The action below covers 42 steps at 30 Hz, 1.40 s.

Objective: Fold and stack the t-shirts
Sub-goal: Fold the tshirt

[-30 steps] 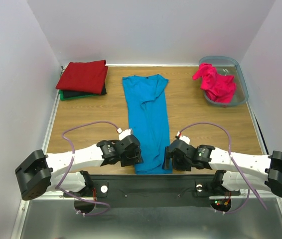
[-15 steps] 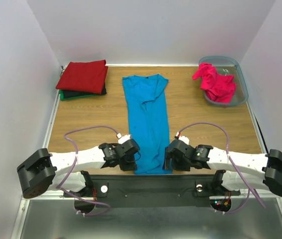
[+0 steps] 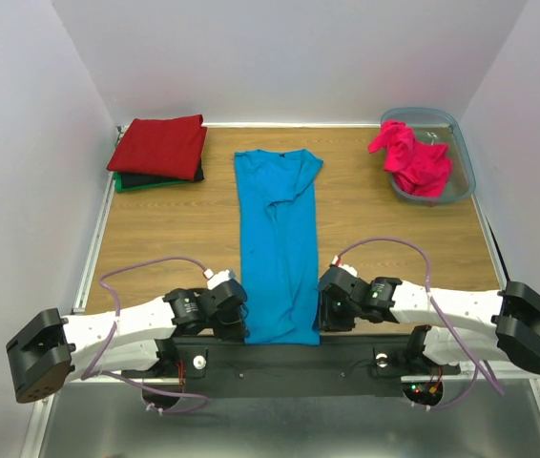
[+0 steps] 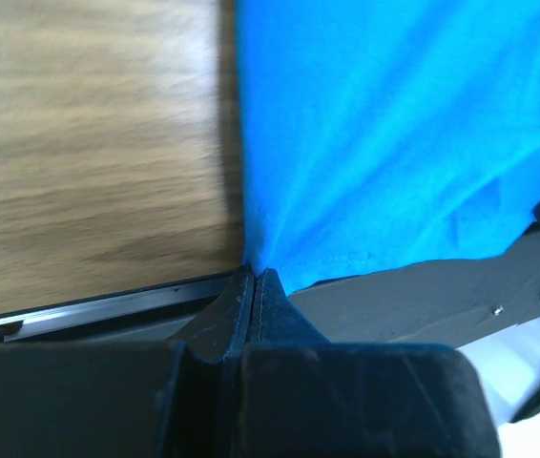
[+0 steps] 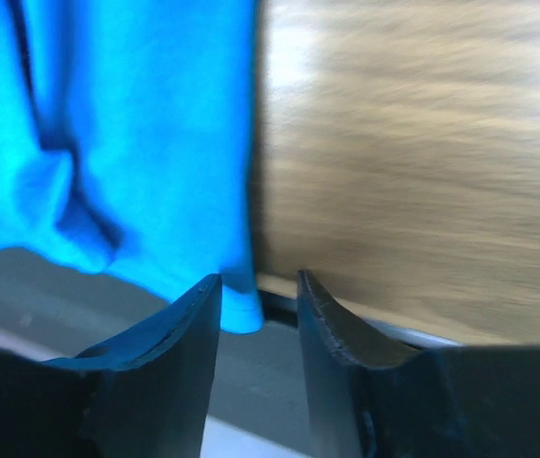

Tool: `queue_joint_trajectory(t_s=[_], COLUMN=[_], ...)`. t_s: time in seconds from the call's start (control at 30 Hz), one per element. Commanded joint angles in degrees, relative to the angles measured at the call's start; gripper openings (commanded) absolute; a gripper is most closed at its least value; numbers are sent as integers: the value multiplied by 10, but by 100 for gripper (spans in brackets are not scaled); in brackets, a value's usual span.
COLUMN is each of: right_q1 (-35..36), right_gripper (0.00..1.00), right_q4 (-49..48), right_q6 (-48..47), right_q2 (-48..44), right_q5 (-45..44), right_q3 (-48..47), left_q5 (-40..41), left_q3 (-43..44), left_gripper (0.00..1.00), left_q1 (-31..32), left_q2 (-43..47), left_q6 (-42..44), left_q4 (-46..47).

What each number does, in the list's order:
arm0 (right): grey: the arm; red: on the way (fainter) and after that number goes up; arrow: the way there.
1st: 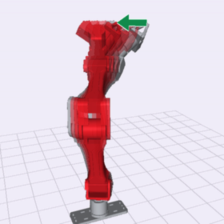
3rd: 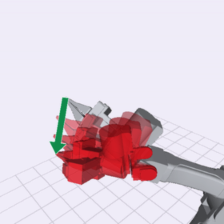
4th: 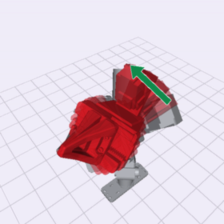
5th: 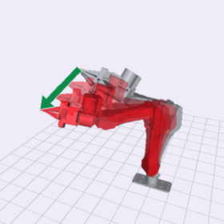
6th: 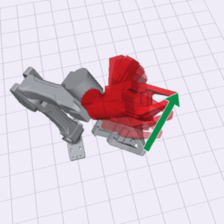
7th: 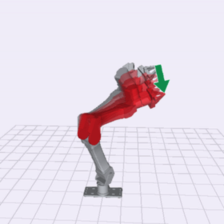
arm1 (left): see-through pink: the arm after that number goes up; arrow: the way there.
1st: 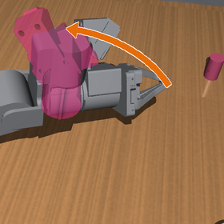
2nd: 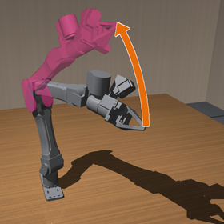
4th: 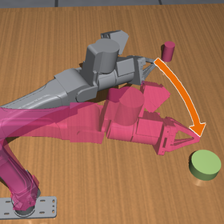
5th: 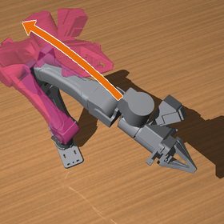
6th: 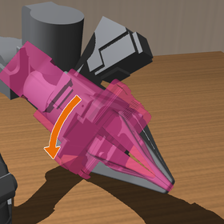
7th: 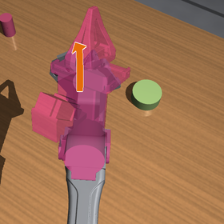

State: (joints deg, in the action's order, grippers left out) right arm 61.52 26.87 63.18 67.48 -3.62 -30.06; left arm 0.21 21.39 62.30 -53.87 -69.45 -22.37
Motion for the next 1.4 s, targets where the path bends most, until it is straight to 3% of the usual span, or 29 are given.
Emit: queue_joint_trajectory(t_s=[0.0,0.27,0.47,0.57,0.6,0.63,0.9,1.07,1.23,1.37], right_q1=[0,5,6,6,6,6,5,-8,-70,-115], right_gripper=[47,45,33,22,8,1,0,0,0,0], right_q4=[-45,-46,-50,-52,-52,-53,-49,-40,-38,-37], right_q6=[1,8,7,-2,-2,-5,-20,-41,-83,-123], right_q2=[10,-4,35,47,47,38,-81,-68,-33,-14], right_q5=[84,143,106,84,82,82,40,-9,-32,-47], right_q3=[11,27,18,-3,-6,-12,-25,-61,-105,-146], left_q5=[-20,-17,-28,-27,-27,-26,10,73,122,98], left_q3=[-18,-26,-34,-35,-37,-38,-16,40,108,135], left_gripper=[0,0,0,0,0,0,0,0,0,0], left_q1=[5,5,5,5,5,5,4,-10,-80,-155], left_q2=[12,33,51,63,68,73,118,109,55,17], left_q6=[-22,-31,-32,-37,-38,-40,-46,-22,38,107], left_q4=[15,22,42,36,34,35,19,2,1,45])
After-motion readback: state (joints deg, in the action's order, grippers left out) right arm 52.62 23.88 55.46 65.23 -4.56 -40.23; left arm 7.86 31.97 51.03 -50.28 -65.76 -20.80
